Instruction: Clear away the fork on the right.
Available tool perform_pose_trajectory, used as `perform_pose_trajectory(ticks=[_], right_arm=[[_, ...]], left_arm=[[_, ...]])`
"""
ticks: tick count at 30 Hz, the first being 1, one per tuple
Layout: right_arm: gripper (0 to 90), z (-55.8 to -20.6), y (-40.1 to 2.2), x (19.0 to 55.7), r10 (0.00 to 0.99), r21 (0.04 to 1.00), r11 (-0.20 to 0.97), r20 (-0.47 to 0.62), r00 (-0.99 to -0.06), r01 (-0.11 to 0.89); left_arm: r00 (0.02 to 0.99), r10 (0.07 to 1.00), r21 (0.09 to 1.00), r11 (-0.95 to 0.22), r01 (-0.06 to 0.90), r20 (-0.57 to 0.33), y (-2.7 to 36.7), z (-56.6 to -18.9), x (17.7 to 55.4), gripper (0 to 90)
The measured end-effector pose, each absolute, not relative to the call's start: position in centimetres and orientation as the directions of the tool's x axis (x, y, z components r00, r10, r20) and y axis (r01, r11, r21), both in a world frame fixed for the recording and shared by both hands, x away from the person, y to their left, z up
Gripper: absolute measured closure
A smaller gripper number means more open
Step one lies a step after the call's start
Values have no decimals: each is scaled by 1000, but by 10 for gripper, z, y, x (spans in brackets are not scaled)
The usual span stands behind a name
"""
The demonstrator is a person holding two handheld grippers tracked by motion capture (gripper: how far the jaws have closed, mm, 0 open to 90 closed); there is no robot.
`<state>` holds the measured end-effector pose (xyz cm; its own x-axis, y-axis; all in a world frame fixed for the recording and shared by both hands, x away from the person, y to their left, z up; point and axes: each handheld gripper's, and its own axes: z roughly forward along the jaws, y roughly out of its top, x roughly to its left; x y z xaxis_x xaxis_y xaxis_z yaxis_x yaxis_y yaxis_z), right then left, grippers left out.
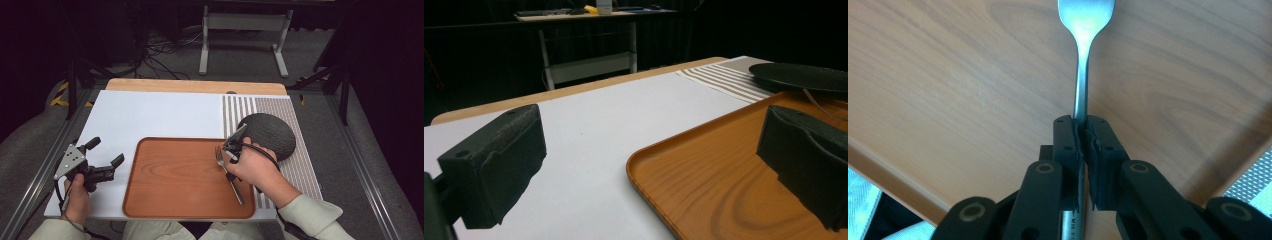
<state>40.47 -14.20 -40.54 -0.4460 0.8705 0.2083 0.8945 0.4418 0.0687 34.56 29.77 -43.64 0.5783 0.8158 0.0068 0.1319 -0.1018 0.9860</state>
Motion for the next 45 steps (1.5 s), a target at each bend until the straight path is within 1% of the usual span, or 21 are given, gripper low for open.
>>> perform_pose_trajectory(ticks=[18, 28, 32, 34, 35, 37, 40, 42, 44, 45], right_arm=[[834, -410, -142, 407, 869, 53, 445, 214, -446, 894], [773, -404, -145, 408, 866, 84, 444, 216, -451, 892], [676, -401, -147, 408, 851, 139, 462, 207, -482, 876], [531, -399, -149, 409, 825, 216, 488, 201, -528, 845], [531, -399, -149, 409, 825, 216, 488, 201, -528, 845], [412, -398, -150, 409, 805, 284, 503, 191, -562, 816], [294, -396, -152, 412, 749, 375, 563, 144, -647, 736], [276, -395, -154, 414, 724, 420, 581, 125, -679, 697], [229, -394, -155, 415, 688, 456, 608, 107, -718, 650], [225, -395, -155, 415, 667, 479, 623, 88, -740, 618]], left_arm=[[579, 815, 986, -100, 132, 6, 298, -437, 346, 0], [582, 813, 985, -104, 136, 6, 298, -437, 346, 0], [582, 813, 985, -106, 136, 7, 298, -437, 346, 0], [582, 814, 985, -106, 135, 7, 298, -437, 346, 0], [582, 814, 985, -106, 135, 7, 298, -437, 346, 0], [582, 813, 985, -106, 136, 7, 298, -437, 346, 0], [580, 814, 985, -107, 135, 8, 297, -437, 346, 0], [581, 814, 985, -106, 136, 7, 297, -437, 346, 0], [581, 814, 985, -106, 136, 7, 298, -437, 346, 0], [581, 814, 985, -106, 136, 7, 298, -437, 346, 0]])
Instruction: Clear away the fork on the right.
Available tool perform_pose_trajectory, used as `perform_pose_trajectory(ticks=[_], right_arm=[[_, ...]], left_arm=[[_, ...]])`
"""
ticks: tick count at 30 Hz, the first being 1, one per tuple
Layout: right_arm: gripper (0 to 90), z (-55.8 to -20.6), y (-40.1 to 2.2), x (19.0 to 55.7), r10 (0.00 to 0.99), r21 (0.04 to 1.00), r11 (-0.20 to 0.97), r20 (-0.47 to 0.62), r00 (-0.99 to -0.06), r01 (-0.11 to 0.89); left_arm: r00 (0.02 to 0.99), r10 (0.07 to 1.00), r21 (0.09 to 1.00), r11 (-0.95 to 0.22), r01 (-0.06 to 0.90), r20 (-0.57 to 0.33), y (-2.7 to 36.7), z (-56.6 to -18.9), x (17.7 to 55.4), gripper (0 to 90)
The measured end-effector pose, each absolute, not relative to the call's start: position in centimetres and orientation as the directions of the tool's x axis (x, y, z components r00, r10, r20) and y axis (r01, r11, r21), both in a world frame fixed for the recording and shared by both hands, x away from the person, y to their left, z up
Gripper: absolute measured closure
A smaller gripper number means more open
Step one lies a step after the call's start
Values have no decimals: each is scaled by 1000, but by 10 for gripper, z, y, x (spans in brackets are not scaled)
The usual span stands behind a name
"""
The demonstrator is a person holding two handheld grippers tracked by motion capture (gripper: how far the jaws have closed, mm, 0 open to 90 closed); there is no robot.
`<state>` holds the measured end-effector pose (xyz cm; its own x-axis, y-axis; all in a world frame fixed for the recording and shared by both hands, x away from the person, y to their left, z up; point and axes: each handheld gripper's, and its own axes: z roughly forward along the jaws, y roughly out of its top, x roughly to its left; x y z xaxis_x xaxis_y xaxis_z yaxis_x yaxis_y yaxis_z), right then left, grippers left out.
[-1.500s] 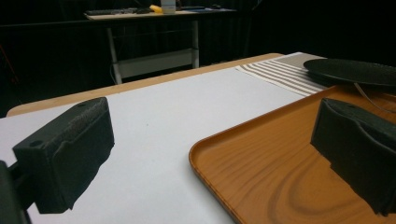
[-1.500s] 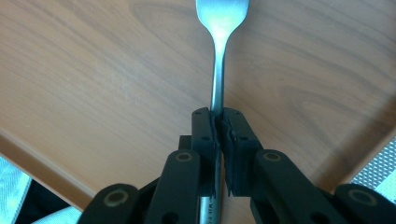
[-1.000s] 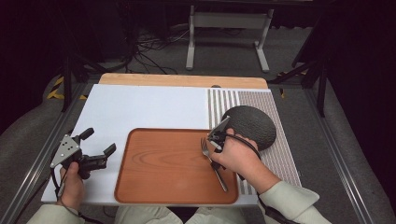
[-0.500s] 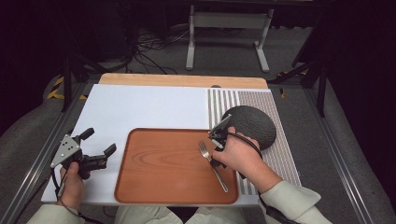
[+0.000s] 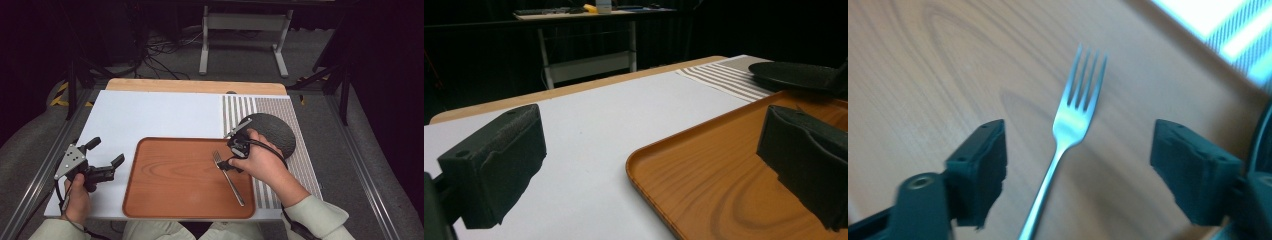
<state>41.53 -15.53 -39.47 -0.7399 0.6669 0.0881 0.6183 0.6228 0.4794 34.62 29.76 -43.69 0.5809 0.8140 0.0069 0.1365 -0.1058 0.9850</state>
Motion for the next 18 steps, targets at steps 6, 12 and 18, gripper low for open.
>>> perform_pose_trajectory(ticks=[6, 12, 18], right_arm=[[219, -397, -153, 414, 575, 531, 680, 41, -817, 505], [319, -400, -142, 412, 432, 582, 744, -45, -901, 328], [522, -408, -127, 410, 319, 596, 781, -122, -940, 187]], left_arm=[[584, 812, 984, -111, 137, 10, 297, -437, 347, 0], [584, 812, 985, -109, 137, 9, 297, -438, 347, 0], [584, 811, 985, -109, 135, 10, 296, -438, 347, 0]])
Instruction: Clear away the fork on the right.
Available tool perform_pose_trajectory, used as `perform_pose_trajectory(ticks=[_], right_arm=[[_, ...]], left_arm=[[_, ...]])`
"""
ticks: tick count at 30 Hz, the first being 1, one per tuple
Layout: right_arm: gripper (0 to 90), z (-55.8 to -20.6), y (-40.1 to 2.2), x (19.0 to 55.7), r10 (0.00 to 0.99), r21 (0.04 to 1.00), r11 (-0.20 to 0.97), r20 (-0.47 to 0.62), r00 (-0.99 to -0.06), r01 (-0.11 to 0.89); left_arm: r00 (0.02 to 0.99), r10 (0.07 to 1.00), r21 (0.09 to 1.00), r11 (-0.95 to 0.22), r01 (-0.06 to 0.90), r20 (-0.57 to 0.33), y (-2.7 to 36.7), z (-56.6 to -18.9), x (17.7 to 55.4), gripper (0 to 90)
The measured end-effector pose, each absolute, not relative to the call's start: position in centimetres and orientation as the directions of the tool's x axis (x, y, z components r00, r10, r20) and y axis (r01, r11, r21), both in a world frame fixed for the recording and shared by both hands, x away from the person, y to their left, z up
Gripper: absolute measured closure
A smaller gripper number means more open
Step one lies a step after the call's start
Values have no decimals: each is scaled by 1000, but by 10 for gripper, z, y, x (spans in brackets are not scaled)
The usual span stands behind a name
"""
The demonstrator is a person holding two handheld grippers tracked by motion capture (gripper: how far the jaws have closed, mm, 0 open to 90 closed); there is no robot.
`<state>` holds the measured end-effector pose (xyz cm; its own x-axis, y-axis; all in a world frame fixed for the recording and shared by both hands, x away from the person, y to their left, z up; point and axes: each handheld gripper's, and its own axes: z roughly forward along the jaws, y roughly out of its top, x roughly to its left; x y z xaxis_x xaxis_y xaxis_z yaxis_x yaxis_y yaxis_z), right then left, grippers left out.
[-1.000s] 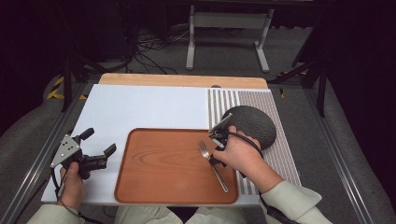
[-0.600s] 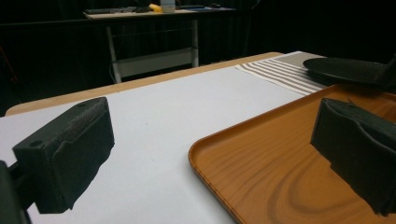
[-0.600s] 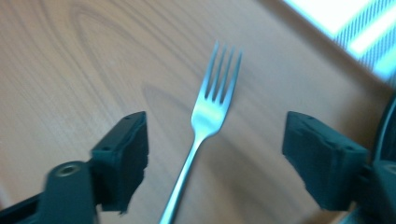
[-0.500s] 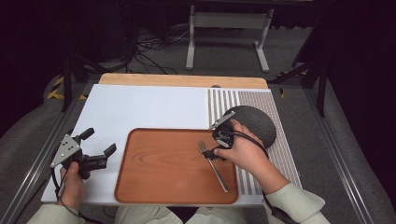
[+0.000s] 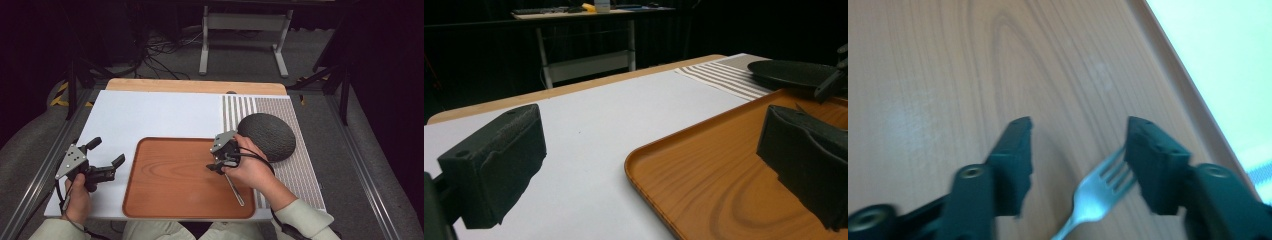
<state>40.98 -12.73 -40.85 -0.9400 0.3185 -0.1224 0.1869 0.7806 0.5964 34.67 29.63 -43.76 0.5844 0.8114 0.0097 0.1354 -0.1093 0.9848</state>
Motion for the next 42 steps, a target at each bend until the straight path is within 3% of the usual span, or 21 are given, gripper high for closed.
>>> perform_pose_trajectory(ticks=[7, 15, 42], right_arm=[[745, -423, -122, 418, 300, 610, 774, -113, -947, 172], [872, -435, -122, 423, 299, 594, 786, -119, -947, 174], [900, -435, -140, 433, 379, 587, 777, -152, -913, 226]], left_arm=[[587, 810, 985, -111, 133, 12, 297, -438, 347, 0], [587, 809, 985, -110, 133, 12, 296, -438, 347, 0], [588, 809, 985, -109, 135, 8, 296, -438, 347, 0]])
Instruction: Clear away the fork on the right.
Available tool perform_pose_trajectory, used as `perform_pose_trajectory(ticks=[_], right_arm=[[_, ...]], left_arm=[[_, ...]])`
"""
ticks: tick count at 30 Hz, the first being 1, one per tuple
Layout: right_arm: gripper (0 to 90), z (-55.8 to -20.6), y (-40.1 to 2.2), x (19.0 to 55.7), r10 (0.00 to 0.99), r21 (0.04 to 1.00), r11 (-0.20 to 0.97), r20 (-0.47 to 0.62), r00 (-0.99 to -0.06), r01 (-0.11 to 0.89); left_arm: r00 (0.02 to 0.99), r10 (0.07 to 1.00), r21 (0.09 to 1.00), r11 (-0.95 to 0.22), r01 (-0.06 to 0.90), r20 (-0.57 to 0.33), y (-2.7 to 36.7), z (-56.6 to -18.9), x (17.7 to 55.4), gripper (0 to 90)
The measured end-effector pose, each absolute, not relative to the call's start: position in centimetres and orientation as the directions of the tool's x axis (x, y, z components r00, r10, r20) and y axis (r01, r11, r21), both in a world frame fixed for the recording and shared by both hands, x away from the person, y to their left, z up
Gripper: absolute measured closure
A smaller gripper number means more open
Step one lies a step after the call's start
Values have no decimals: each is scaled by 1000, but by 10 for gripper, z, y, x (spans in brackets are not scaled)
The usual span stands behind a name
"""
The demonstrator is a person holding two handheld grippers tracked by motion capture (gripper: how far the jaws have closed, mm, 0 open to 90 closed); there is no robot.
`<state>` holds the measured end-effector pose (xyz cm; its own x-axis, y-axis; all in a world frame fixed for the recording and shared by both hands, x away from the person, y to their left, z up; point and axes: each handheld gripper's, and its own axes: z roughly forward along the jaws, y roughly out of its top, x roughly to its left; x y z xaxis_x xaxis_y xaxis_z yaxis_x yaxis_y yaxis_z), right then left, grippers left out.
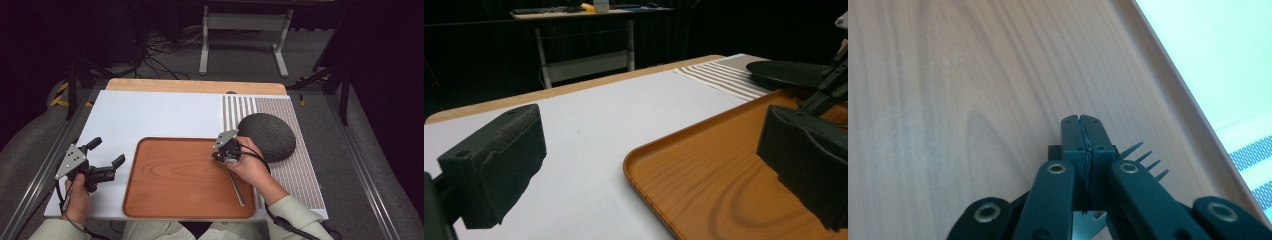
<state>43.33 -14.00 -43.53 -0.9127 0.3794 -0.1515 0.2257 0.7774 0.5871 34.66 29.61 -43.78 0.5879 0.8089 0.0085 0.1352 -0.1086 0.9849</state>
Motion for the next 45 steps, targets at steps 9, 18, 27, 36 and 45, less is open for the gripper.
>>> perform_pose_trajectory(ticks=[9, 18, 27, 36, 45], right_arm=[[900, -436, -151, 436, 413, 581, 774, -159, -897, 253], [900, -435, -162, 439, 448, 580, 765, -166, -878, 281], [900, -435, -171, 441, 475, 579, 757, -172, -863, 302], [900, -435, -177, 441, 487, 570, 759, -177, -855, 314], [900, -433, -180, 441, 496, 570, 756, -176, -850, 323]], left_arm=[[591, 807, 984, -113, 139, 9, 296, -438, 347, 0], [593, 805, 983, -116, 141, 9, 296, -438, 347, 0], [594, 804, 983, -116, 139, 11, 295, -438, 347, 0], [594, 804, 984, -113, 140, 9, 295, -438, 347, 0], [593, 805, 984, -112, 140, 7, 295, -438, 347, 0]])
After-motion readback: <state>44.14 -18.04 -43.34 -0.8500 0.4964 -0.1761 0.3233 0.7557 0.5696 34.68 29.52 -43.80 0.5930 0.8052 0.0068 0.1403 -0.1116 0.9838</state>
